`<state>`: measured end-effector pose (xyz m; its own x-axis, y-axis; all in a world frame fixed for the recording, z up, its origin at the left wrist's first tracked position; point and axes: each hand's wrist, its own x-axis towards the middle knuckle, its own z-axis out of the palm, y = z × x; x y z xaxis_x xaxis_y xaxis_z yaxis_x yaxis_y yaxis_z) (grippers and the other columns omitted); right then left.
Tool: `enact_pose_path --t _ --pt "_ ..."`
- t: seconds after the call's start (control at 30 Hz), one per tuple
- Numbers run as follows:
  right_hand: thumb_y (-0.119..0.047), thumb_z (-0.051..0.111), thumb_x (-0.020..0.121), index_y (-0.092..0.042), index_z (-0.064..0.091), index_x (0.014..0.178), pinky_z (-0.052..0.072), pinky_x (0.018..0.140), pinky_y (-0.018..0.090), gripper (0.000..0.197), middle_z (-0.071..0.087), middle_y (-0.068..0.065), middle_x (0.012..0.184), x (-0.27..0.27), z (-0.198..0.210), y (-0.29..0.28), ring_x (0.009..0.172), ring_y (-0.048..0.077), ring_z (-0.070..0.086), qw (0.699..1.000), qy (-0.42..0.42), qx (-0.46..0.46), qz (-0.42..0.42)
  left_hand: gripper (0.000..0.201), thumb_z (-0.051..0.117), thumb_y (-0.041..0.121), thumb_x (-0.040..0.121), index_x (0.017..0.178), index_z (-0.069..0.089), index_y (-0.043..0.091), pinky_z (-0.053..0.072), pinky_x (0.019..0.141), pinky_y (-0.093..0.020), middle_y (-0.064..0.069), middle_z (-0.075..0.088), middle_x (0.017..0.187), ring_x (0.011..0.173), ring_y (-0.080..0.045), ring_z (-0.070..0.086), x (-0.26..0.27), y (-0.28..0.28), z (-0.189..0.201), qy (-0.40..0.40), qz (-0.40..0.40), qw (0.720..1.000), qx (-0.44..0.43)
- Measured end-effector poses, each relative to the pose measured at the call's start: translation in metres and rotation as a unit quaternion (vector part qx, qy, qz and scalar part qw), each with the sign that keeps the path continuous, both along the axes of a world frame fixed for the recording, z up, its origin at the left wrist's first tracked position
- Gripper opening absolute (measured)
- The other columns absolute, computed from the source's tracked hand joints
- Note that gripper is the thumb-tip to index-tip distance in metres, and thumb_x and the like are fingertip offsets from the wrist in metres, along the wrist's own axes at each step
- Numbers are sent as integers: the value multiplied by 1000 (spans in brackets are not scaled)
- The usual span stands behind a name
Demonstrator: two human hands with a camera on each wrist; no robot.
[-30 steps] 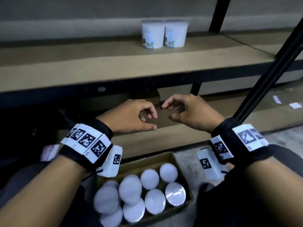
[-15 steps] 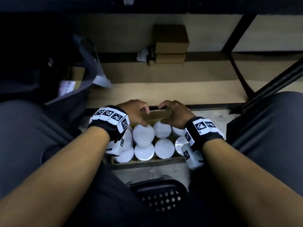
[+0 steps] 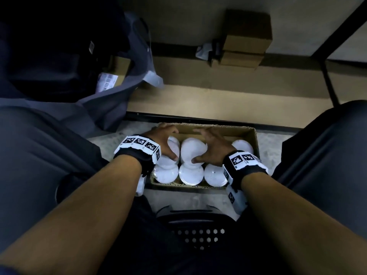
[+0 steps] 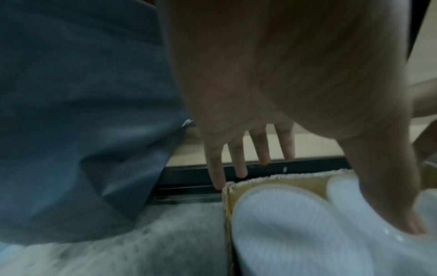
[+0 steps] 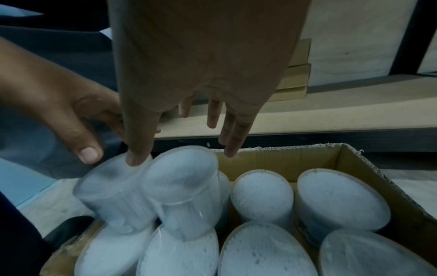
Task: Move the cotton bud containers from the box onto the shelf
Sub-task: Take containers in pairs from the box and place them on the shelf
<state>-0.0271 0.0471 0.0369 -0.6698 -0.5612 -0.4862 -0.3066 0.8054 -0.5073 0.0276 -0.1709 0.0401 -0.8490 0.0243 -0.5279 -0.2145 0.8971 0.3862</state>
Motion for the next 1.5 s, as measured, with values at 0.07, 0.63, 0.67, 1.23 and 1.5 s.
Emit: enact_pose_path --t 0.07,0.63,0.67,1.23,1.5 --pt "-46 85 67 -42 19 150 37 108 40 106 15 6 157 1 -3 -2 144 29 24 1000 1 10 13 100 89 51 47 134 42 36 47 96 -38 8 38 132 121 -20 46 4 -3 -4 -5 6 1000 6" --pt "-42 86 63 -36 16 150 47 99 45 112 14 5 150 13 -45 -14 131 33 36 996 32 67 53 99 84 57 39 124 34 46 49 95 -46 12 30 137 123 -24 43 24 0 -35 -17 28 999 -34" --pt "-40 85 64 -36 18 150 47 98 45 109 15 5 149 14 -46 -15 130 33 37 996 37 62 49 99 84 55 41 125 33 45 49 95 -47 11 30 136 122 -24 42 25 2 -36 -14 26 999 -36" --pt "-49 80 69 -39 25 151 34 112 41 99 23 4 155 1 -21 -10 143 29 27 997 40 52 30 78 82 45 55 122 43 39 52 90 -38 8 39 132 115 -24 53 11 10 -15 14 10 999 -48" --pt "-51 84 62 -39 48 139 40 107 36 86 45 7 136 -17 24 -5 126 26 46 995 101 -16 -13 92 86 42 49 132 47 28 50 90 -35 2 44 120 109 -22 51 -11 7 39 54 -18 997 -48"
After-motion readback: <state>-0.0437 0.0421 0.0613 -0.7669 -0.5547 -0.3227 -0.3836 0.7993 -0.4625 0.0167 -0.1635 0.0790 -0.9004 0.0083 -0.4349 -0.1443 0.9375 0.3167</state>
